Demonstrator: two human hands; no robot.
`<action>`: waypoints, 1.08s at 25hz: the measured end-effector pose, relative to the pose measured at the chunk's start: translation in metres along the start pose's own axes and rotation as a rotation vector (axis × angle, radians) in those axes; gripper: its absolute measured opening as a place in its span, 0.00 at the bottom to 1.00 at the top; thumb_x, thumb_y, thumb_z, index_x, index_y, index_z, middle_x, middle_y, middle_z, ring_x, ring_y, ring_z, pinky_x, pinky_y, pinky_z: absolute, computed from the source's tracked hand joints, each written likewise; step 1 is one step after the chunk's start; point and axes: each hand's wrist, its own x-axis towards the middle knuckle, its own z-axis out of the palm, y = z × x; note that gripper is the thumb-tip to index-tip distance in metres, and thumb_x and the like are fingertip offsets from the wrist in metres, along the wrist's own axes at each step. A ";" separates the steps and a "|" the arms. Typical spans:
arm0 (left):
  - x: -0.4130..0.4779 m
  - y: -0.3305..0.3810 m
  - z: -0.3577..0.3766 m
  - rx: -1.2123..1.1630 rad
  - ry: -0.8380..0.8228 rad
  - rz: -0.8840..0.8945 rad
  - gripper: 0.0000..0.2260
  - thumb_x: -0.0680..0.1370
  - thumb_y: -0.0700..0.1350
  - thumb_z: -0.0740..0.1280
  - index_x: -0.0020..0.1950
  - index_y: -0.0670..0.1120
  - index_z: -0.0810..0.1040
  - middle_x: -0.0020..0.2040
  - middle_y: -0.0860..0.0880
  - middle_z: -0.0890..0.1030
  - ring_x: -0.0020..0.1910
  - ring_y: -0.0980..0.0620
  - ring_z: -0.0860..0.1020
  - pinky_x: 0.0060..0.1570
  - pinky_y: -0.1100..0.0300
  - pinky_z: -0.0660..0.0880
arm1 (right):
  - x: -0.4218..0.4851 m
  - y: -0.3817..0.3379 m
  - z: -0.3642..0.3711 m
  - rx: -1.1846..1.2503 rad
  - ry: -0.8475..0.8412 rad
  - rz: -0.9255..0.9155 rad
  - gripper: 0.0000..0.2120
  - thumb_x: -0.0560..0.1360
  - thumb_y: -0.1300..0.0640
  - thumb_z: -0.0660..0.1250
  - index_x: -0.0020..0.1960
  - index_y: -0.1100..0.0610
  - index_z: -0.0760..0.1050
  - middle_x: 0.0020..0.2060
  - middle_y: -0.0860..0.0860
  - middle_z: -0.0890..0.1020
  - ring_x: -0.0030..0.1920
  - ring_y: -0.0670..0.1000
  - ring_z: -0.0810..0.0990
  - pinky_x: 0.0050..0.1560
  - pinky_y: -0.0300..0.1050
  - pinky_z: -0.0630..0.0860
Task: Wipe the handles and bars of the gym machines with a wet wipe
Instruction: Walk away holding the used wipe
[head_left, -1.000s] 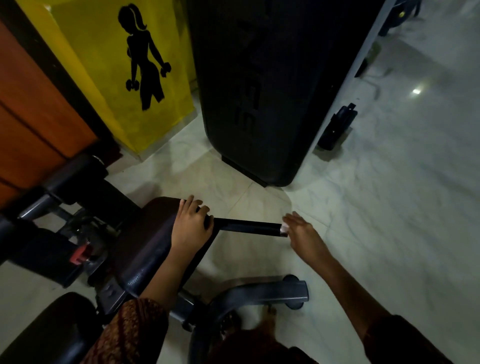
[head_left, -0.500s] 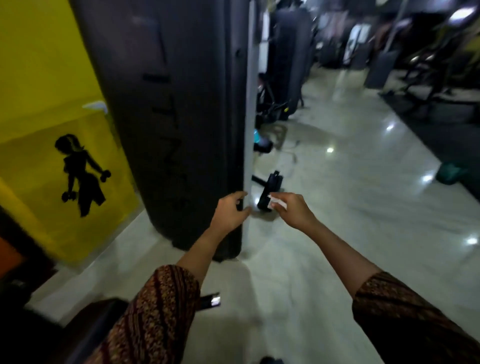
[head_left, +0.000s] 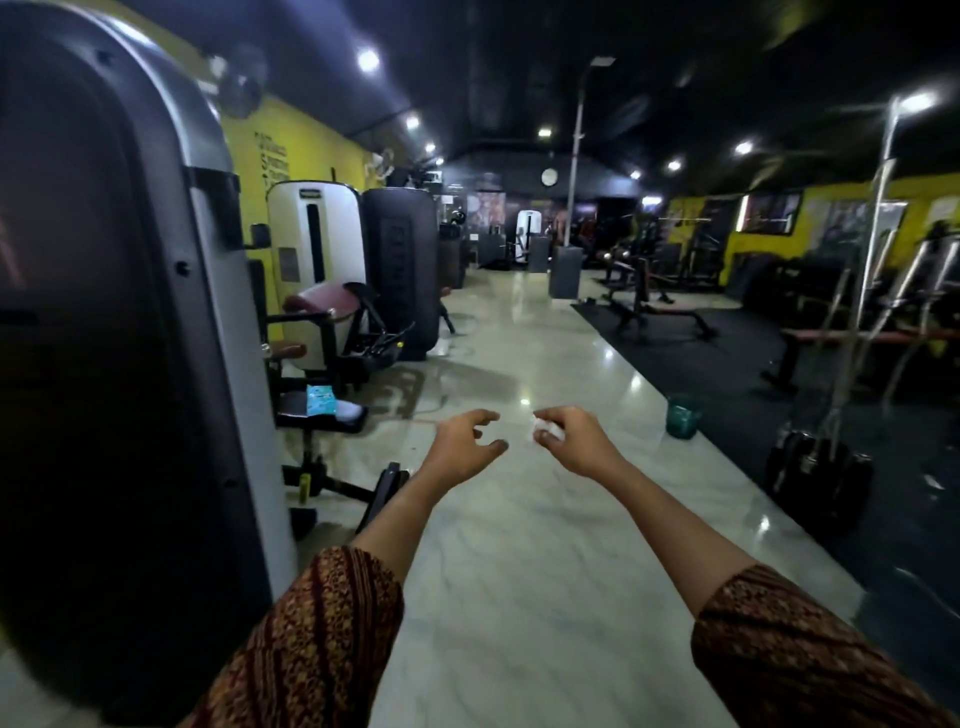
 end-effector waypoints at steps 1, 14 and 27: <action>0.012 0.003 0.013 -0.006 -0.014 -0.003 0.20 0.73 0.44 0.70 0.64 0.44 0.73 0.62 0.45 0.75 0.56 0.49 0.76 0.50 0.63 0.71 | 0.007 0.012 -0.007 0.002 0.008 -0.001 0.18 0.76 0.59 0.65 0.64 0.61 0.73 0.62 0.56 0.76 0.64 0.54 0.73 0.62 0.40 0.67; 0.293 -0.060 0.086 -0.031 0.013 -0.075 0.20 0.74 0.44 0.70 0.65 0.44 0.72 0.63 0.45 0.75 0.56 0.49 0.76 0.48 0.64 0.71 | 0.270 0.138 0.001 0.020 -0.006 0.034 0.17 0.75 0.58 0.65 0.63 0.59 0.75 0.60 0.56 0.78 0.63 0.53 0.74 0.62 0.42 0.70; 0.612 -0.123 0.213 -0.027 -0.047 -0.043 0.18 0.74 0.42 0.70 0.63 0.43 0.74 0.61 0.45 0.77 0.53 0.50 0.78 0.47 0.64 0.72 | 0.542 0.323 0.009 0.089 0.032 0.067 0.15 0.75 0.61 0.65 0.61 0.62 0.76 0.58 0.57 0.79 0.61 0.54 0.76 0.57 0.38 0.69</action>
